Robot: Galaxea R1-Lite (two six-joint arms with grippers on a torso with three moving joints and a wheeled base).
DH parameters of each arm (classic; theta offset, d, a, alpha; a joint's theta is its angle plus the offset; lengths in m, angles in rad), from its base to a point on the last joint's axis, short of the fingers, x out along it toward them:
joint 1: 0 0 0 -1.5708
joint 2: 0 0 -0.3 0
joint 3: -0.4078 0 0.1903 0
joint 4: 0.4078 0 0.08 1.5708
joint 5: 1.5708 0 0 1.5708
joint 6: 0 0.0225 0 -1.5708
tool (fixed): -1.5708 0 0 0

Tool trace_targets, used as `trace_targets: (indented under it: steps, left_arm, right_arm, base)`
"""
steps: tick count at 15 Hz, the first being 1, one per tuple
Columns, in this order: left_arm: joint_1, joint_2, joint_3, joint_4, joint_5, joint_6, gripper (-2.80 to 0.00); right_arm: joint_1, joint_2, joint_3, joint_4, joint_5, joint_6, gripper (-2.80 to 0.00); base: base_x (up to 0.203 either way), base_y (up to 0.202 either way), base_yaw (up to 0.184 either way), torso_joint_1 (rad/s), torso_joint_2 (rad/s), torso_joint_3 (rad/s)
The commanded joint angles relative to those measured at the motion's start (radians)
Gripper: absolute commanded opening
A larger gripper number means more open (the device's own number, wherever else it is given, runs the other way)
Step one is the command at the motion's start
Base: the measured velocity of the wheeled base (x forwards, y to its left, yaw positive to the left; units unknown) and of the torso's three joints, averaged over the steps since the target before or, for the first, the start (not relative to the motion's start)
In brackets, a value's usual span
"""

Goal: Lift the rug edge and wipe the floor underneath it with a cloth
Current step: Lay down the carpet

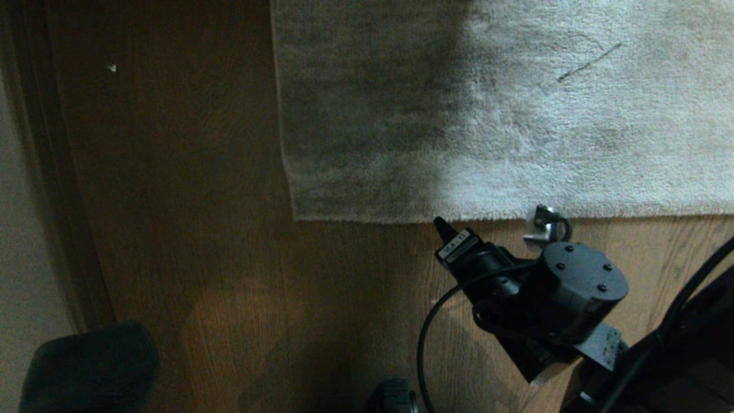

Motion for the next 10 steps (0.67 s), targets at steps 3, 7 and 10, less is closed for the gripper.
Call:
trace_targets:
  steps: [3,7,10]
  left_arm:
    - [-0.001,0.0,-0.001,-0.001,0.001,-0.002,-2.8]
    - [-0.001,0.0,0.0,0.0,0.001,0.0,-2.8]
    - [0.0,0.0,0.0,0.0,0.001,-0.001,-2.8]
  right_arm:
    - [-0.043,0.103,-0.017,-0.048,-0.003,0.006,-2.8]
    - [-0.075,0.166,-0.119,-0.048,-0.003,0.003,-2.8]
    - [-0.107,0.2,-0.217,-0.048,-0.002,-0.033,-2.8]
  base:
    - [0.0,0.0,0.0,0.0,0.0,0.0]
    - [0.0,0.0,0.0,0.0,0.0,0.0]
    - [0.0,0.0,0.0,0.0,0.0,0.0]
